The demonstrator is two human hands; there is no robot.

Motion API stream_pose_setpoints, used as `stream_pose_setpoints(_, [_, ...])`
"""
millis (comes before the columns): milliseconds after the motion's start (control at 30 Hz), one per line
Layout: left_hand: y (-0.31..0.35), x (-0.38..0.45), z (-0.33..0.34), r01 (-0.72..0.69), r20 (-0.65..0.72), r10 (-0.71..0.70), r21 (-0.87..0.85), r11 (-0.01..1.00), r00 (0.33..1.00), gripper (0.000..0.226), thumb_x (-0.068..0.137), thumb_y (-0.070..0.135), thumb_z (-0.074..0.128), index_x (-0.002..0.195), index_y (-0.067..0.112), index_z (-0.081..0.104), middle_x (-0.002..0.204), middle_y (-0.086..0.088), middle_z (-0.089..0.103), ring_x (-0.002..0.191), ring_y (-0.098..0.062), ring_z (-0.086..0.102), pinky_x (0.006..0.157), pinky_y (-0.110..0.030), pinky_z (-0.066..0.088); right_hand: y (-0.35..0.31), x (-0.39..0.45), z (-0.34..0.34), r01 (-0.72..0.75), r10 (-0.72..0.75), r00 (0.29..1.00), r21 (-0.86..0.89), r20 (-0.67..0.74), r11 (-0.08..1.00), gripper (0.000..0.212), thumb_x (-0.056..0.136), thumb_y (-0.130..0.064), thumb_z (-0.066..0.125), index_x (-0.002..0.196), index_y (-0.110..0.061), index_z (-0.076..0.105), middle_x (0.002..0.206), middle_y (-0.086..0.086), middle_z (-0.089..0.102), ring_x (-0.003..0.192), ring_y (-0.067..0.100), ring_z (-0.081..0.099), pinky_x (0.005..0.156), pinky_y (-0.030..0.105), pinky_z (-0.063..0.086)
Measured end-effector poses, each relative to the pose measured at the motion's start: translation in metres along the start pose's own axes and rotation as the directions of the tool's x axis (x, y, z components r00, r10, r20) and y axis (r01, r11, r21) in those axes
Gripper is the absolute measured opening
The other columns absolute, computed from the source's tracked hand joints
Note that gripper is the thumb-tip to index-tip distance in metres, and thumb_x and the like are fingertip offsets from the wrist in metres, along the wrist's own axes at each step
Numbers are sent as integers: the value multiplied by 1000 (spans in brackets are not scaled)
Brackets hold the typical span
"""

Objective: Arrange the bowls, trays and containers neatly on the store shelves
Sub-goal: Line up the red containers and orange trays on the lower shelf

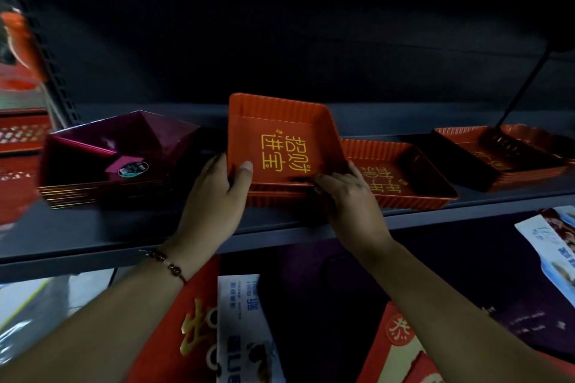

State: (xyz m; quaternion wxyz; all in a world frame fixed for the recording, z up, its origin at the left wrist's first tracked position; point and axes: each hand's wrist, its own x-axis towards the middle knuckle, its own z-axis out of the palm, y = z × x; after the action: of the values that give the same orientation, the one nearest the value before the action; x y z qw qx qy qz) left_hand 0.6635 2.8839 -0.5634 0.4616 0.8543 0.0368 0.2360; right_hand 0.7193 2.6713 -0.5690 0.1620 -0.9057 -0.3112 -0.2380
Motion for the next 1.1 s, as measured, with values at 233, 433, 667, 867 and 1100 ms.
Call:
stream_pose_setpoints(233, [-14,12,-1,32,71,-42,138,990,997,43,96,59,34,132,40,46,120,15,56,108,-7,56,85,-30,44,4,10,9,9,-29,988,128,153,992,28,94,-8,48,117,-21,60,106,0,68,107,16,59,116,39,22])
stream_pose_setpoints(433, [-11,5,4,-54,169,-24,446,894,985,58,100,46,33,151,19,26,159,-1,19,145,-19,21,113,-32,21,2,3,6,38,-59,984,123,167,992,38,97,-32,48,134,-22,52,123,0,63,125,15,49,120,35,8])
stream_pose_setpoints(667, [3,-10,20,-337,290,201,566,752,936,63,99,52,21,152,18,20,160,-1,12,148,-16,6,119,-32,2,21,-14,-7,-43,39,987,20,153,999,53,97,-38,47,146,-19,38,151,3,38,143,20,25,120,36,7])
stream_pose_setpoints(867, [27,-15,58,-520,383,356,543,659,852,61,97,48,27,148,16,34,158,-3,23,147,-19,15,119,-38,10,62,-34,-26,-238,259,957,-160,128,958,55,94,-30,54,144,-15,39,149,7,42,141,27,29,119,46,12])
stream_pose_setpoints(1100, [46,-21,101,-603,457,406,472,643,791,59,98,47,29,149,17,32,158,-2,22,147,-20,14,120,-40,6,120,-61,-64,-417,427,899,-106,95,903,37,87,-14,62,122,-25,64,127,2,61,125,27,47,99,50,40])
